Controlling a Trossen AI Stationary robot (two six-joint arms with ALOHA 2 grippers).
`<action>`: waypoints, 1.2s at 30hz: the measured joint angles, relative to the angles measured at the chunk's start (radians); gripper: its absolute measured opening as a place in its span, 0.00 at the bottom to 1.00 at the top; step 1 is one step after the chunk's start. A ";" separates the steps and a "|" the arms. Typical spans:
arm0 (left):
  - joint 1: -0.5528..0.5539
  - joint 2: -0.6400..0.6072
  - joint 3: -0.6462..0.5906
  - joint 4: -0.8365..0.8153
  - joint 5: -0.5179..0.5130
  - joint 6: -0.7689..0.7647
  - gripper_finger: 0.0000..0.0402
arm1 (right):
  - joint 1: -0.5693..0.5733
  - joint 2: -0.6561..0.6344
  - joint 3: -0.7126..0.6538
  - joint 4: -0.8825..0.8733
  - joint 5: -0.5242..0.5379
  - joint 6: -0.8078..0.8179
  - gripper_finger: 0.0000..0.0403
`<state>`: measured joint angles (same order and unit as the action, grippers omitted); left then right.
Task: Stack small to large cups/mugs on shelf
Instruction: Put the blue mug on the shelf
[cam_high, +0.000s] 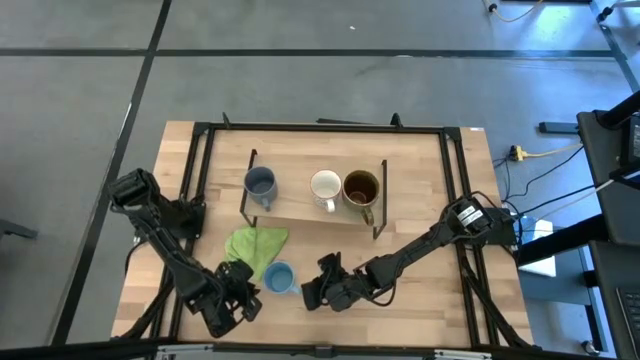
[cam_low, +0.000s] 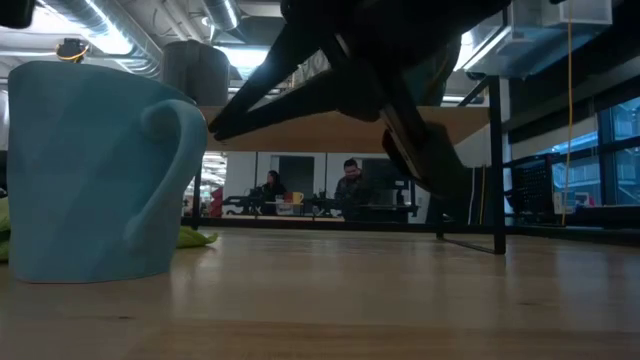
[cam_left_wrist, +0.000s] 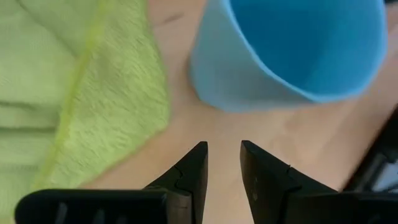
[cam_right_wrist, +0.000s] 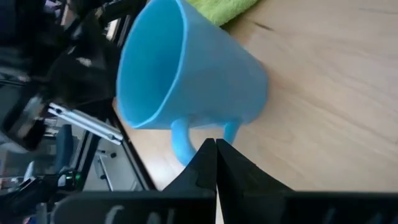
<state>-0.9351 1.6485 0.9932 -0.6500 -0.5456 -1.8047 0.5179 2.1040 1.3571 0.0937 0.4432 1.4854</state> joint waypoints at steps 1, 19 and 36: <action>0.004 0.000 -0.003 -0.002 -0.008 0.000 0.22 | 0.000 0.000 0.000 0.007 -0.001 -0.003 0.00; 0.091 0.000 -0.009 -0.004 -0.046 0.126 0.22 | 0.000 0.000 0.000 0.066 -0.026 -0.022 0.00; 0.171 0.000 -0.009 0.017 -0.045 0.245 0.22 | 0.031 -0.001 0.001 0.083 0.007 0.002 0.00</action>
<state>-0.7636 1.6485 0.9844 -0.6331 -0.5906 -1.5592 0.5491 2.1027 1.3582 0.1764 0.4507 1.4876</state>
